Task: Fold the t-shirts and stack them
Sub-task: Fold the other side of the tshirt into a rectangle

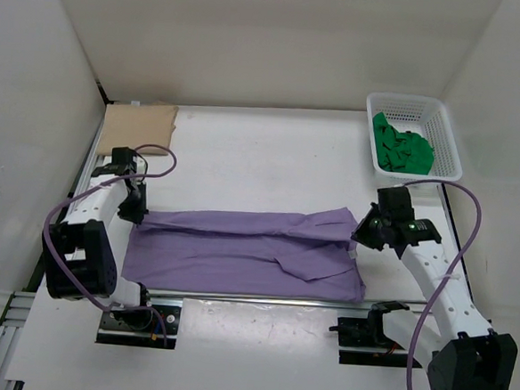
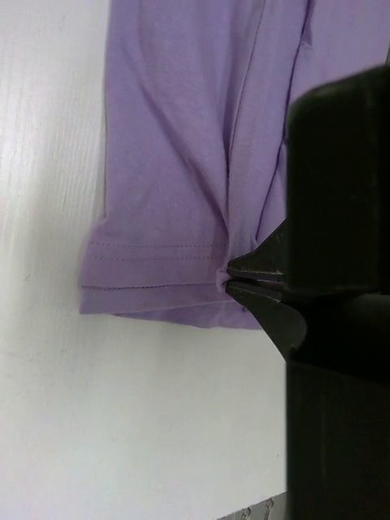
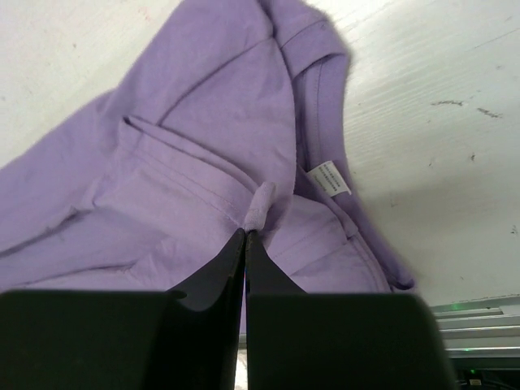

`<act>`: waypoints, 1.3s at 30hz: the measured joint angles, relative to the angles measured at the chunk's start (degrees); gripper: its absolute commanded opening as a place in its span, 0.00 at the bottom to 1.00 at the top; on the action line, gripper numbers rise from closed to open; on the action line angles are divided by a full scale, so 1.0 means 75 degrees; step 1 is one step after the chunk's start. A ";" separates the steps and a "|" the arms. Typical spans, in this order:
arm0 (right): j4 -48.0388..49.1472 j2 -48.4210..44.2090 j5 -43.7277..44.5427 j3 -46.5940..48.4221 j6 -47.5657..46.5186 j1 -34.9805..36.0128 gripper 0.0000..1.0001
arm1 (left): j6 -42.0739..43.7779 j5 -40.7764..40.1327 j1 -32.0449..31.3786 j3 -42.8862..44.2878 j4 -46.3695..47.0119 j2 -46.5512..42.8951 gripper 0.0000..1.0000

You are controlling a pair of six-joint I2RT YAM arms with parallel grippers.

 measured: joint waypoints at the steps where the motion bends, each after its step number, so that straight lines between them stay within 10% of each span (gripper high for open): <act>1: -0.0003 -0.0058 -0.0003 0.0000 -0.0003 -0.0044 0.00 | -0.0003 -0.0017 0.0000 0.0003 0.0009 -0.0041 0.10; 16: 0.0201 0.0015 -0.0624 -0.0842 0.0032 -0.0102 0.00 | 0.0026 0.0035 -0.0204 -0.0778 -0.0714 -0.0297 0.56; 30: 0.0347 0.0213 -0.0641 -0.0895 -0.0050 -0.0105 0.00 | 0.0017 0.0813 -0.0819 0.1606 -0.1174 -0.0309 0.47; 39: 0.0353 0.0335 -0.0554 -0.0892 -0.0236 -0.0175 0.00 | 0.0032 -0.0711 -0.1856 -0.0230 -0.0236 0.1472 0.42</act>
